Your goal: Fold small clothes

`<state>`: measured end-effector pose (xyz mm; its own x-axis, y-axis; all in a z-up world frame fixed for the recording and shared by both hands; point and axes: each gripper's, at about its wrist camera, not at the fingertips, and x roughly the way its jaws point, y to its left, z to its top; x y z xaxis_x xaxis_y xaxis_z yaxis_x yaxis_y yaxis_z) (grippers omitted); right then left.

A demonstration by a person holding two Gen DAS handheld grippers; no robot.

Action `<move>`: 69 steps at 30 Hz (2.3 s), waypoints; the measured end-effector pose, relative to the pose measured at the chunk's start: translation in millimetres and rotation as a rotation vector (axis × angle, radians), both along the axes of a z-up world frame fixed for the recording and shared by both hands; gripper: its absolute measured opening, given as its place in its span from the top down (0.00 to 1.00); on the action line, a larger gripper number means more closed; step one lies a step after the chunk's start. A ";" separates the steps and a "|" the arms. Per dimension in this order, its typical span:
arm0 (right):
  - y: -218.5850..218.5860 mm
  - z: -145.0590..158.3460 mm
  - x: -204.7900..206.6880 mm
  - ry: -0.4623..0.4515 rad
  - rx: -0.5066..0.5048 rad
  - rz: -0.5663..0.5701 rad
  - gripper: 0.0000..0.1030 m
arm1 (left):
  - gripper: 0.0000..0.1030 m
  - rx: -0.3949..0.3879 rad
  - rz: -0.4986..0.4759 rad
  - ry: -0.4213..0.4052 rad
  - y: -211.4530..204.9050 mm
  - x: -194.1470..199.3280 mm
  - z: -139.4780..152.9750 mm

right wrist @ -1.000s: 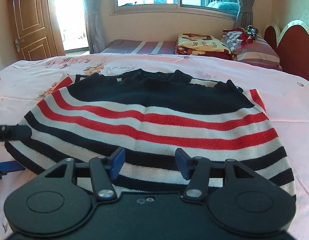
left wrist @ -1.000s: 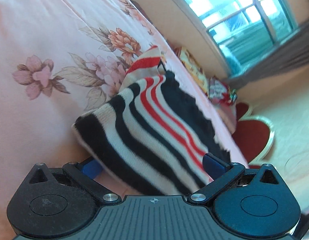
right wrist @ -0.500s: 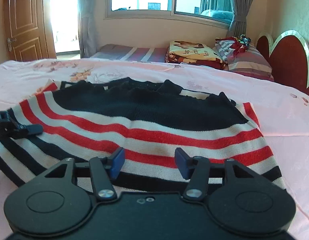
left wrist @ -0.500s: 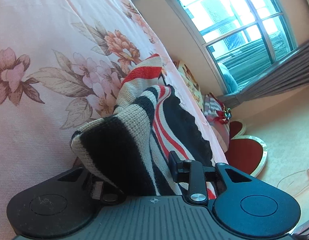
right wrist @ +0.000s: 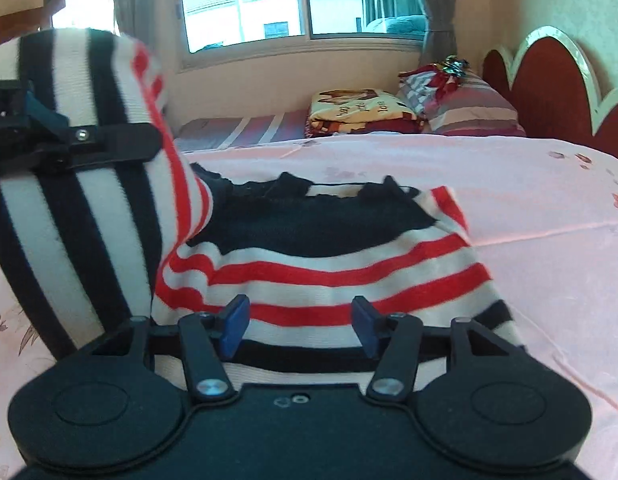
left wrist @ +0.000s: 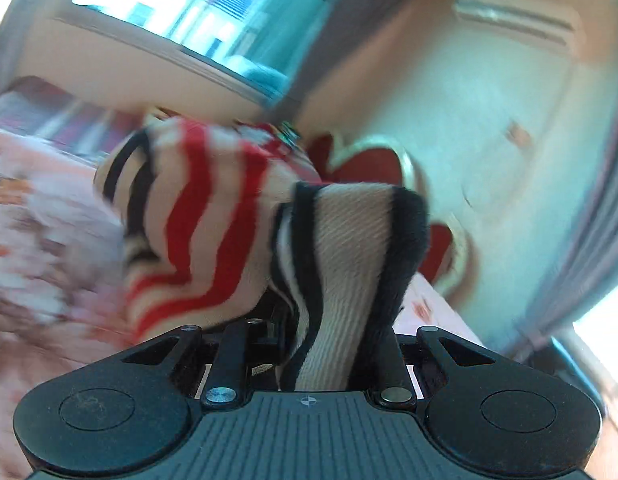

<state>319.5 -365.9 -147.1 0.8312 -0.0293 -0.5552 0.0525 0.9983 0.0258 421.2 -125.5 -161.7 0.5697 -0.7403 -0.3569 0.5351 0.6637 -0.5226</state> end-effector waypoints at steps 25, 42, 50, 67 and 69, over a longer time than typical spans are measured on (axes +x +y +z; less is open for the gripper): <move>-112.5 -3.9 -32.2 0.120 0.726 0.022 0.16 | 0.16 0.226 0.134 0.150 4.6 -14.5 -64.0; -102.9 -14.9 7.9 0.082 0.555 -0.019 0.47 | 0.16 0.215 0.137 0.154 -8.8 -19.3 -77.9; -77.4 17.6 31.2 -0.064 0.329 0.104 0.74 | 0.16 0.164 0.185 0.120 -6.9 -20.4 -73.4; -129.1 3.5 -6.9 0.097 0.430 0.000 0.66 | 0.12 0.262 0.088 0.135 -17.6 -6.7 -75.5; -131.7 3.8 -13.0 0.107 0.458 -0.007 0.66 | 0.12 0.263 0.086 0.139 -15.8 -6.9 -75.6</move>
<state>306.5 -497.6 -143.3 0.7693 0.2335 -0.5947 0.0854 0.8849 0.4579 414.3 -141.3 -237.2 0.5588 -0.5633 -0.6086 0.4064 0.8258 -0.3911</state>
